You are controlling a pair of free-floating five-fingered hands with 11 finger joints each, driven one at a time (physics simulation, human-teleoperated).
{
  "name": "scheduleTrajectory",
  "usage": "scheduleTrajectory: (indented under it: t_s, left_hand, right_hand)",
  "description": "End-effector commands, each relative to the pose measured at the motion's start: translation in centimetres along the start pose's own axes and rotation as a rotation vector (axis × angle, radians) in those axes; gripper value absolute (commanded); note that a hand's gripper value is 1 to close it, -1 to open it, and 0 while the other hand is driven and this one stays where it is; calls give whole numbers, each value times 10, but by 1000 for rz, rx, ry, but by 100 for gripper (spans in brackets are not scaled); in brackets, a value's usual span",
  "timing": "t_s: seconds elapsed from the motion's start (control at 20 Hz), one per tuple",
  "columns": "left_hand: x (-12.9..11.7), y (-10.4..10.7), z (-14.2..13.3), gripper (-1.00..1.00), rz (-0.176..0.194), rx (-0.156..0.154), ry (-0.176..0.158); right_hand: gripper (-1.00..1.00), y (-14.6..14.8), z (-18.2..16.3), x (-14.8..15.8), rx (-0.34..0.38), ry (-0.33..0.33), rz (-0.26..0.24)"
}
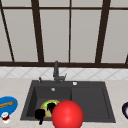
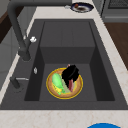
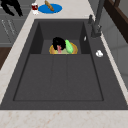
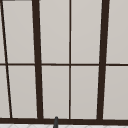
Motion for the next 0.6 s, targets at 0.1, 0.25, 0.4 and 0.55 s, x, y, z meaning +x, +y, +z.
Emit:
scheduleTrajectory:
  t_s: [0.1, 0.25, 0.4, 0.55]
  left_hand:
    - [0, 0, 0, 0, 0, 0, 0]
    - [0, 0, 0, 0, 0, 0, 0]
    - [0, 0, 0, 0, 0, 0, 0]
    - [0, 0, 0, 0, 0, 0, 0]
  right_hand:
    - [100, 0, 6, 0, -32, 0, 25]
    - [100, -21, 21, -15, -53, -13, 23]
    - [100, -33, 32, -20, -34, -32, 27]
    - [100, -47, 49, -33, -51, -28, 21]
